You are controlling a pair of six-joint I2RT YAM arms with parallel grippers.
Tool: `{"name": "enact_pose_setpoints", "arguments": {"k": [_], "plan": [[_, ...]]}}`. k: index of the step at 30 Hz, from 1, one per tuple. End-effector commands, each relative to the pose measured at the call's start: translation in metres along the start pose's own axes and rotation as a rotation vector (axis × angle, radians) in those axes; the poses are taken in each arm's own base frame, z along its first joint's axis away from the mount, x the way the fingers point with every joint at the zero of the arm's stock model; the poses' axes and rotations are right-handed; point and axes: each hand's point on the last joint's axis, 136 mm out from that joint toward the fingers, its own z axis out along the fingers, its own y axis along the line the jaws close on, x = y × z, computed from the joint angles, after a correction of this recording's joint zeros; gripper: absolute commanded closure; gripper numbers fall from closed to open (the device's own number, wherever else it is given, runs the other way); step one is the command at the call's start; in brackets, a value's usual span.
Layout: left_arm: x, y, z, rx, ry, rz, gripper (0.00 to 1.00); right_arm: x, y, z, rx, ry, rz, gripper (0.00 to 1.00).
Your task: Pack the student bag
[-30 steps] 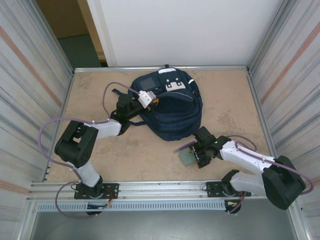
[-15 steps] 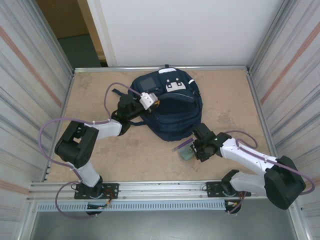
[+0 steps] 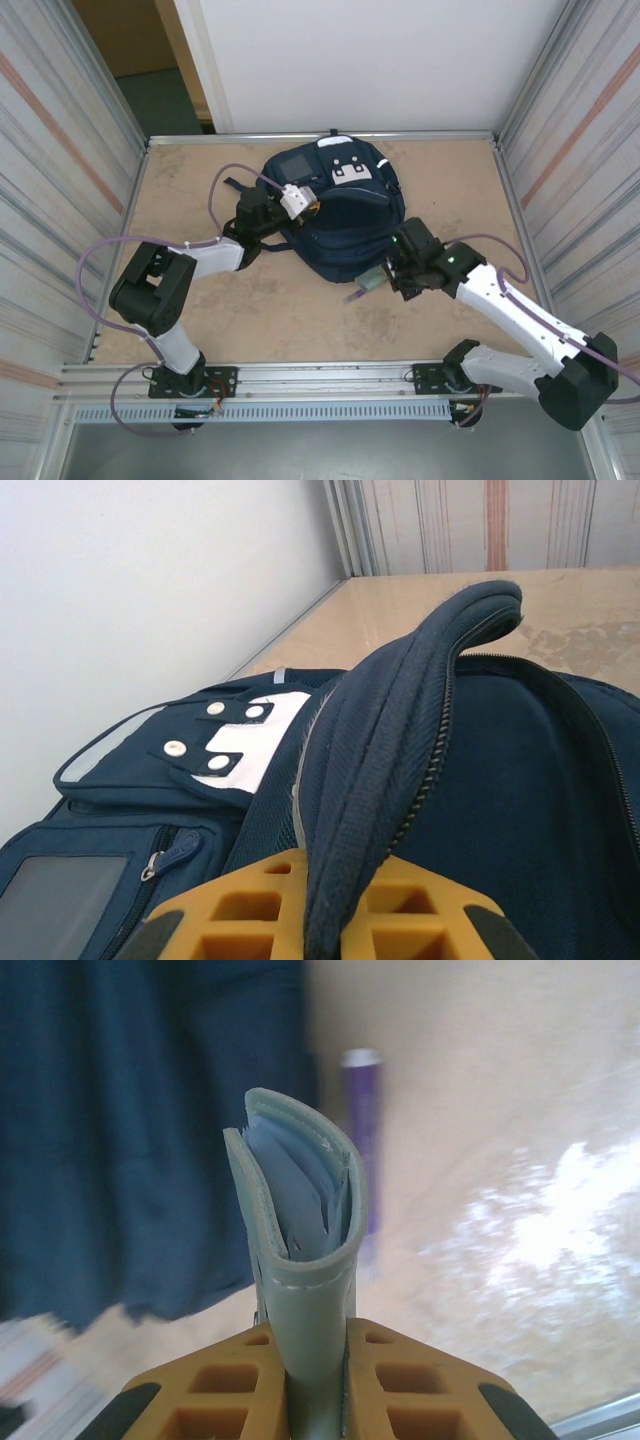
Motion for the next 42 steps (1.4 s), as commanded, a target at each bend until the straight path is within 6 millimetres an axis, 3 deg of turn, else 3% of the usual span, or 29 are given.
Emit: {"name": "enact_pose_setpoints", "arguments": {"k": [1,8,15,24,31,32,34,36,39,42], "plan": [[-0.050,0.000,-0.001,0.032,-0.128,0.048,1.00,-0.009,0.034,-0.012,-0.079,-0.007,-0.013,0.83],[-0.062,0.002,0.002,0.060,-0.124,-0.067,1.00,-0.030,0.093,0.001,-0.221,0.024,0.038,0.82],[-0.063,0.000,0.005,0.080,-0.131,-0.136,1.00,-0.043,0.130,0.021,-0.278,0.026,0.082,0.81],[-0.068,-0.004,0.005,0.097,-0.126,-0.132,1.00,-0.036,0.170,0.040,-0.335,0.088,0.103,0.80],[-0.070,-0.002,0.004,0.086,-0.125,-0.146,1.00,-0.040,0.184,0.060,-0.330,0.005,0.059,0.75],[-0.072,-0.002,0.003,0.084,-0.129,-0.148,1.00,-0.040,0.184,0.069,-0.322,-0.015,0.041,0.71],[-0.073,-0.002,0.004,0.083,-0.132,-0.158,1.00,-0.039,0.180,0.086,-0.283,-0.027,0.017,0.53],[-0.073,0.000,0.003,0.074,-0.132,-0.170,1.00,-0.033,0.175,0.100,-0.265,-0.019,0.009,0.50],[-0.070,0.000,0.003,0.066,-0.126,-0.179,1.00,-0.030,0.168,0.102,-0.256,-0.019,-0.008,0.46],[-0.066,-0.003,0.004,0.076,-0.120,-0.186,1.00,-0.035,0.160,0.088,-0.239,-0.050,-0.074,0.47]]}}
